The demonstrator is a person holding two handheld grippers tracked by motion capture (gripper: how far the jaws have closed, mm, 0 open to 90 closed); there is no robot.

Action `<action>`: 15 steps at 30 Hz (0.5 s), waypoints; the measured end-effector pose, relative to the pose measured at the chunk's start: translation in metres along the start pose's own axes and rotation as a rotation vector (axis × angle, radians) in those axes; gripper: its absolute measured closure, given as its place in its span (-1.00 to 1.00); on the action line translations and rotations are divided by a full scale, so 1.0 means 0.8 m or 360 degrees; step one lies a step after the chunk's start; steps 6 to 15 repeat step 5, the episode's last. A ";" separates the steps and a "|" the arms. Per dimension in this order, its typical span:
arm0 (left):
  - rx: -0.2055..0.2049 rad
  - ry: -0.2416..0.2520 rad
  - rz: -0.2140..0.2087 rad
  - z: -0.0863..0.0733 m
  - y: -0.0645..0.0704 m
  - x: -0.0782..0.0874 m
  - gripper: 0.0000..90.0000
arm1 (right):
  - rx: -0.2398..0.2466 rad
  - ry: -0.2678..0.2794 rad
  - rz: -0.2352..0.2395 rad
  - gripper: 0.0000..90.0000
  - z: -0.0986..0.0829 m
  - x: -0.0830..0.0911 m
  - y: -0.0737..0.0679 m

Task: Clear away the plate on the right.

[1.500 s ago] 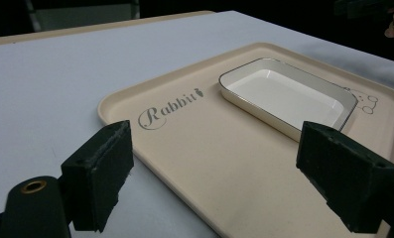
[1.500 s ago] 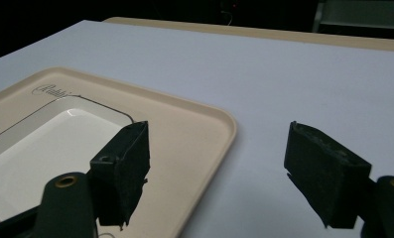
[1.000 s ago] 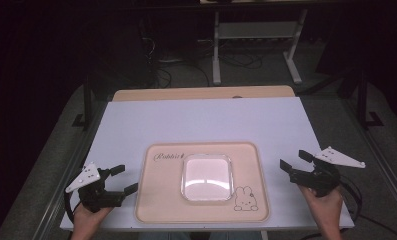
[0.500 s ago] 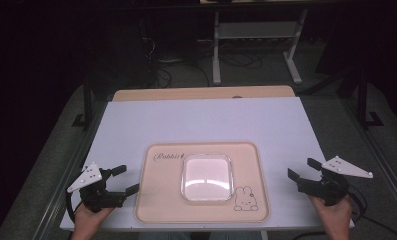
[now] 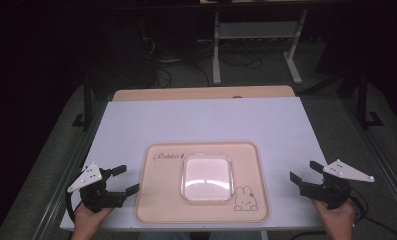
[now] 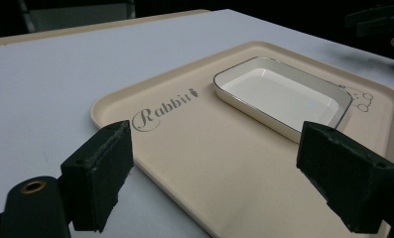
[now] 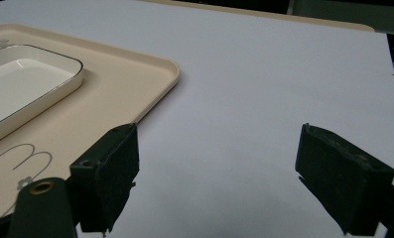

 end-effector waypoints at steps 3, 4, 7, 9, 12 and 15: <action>-0.0005 -0.0005 -0.0005 0.000 0.001 -0.001 -0.68 | -0.0008 0.0005 -0.0003 -0.64 0.001 0.001 0.000; -0.0007 -0.0004 -0.0004 0.000 0.001 -0.001 -0.68 | -0.0008 0.0005 -0.0003 -0.64 0.001 0.001 0.000; -0.0006 -0.0003 -0.0004 0.000 0.001 -0.001 -0.68 | -0.0012 0.0012 -0.0001 -0.64 0.001 0.001 0.001; -0.0006 -0.0003 -0.0004 0.000 0.001 -0.001 -0.68 | -0.0012 0.0012 -0.0001 -0.64 0.001 0.001 0.001; -0.0006 -0.0003 -0.0004 0.000 0.001 -0.001 -0.68 | -0.0012 0.0012 -0.0001 -0.64 0.001 0.001 0.001; -0.0006 -0.0003 -0.0004 0.000 0.001 -0.001 -0.68 | -0.0012 0.0012 -0.0001 -0.64 0.001 0.001 0.001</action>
Point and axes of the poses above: each handheld gripper's, and its own axes: x roughly backward along the jaws, z roughly out of its top, y roughly to its right, the point moved 10 cm from there along -x, roughly forward along the jaws, and after that the axes turned 10 degrees about -x, right-handed, at the moved point
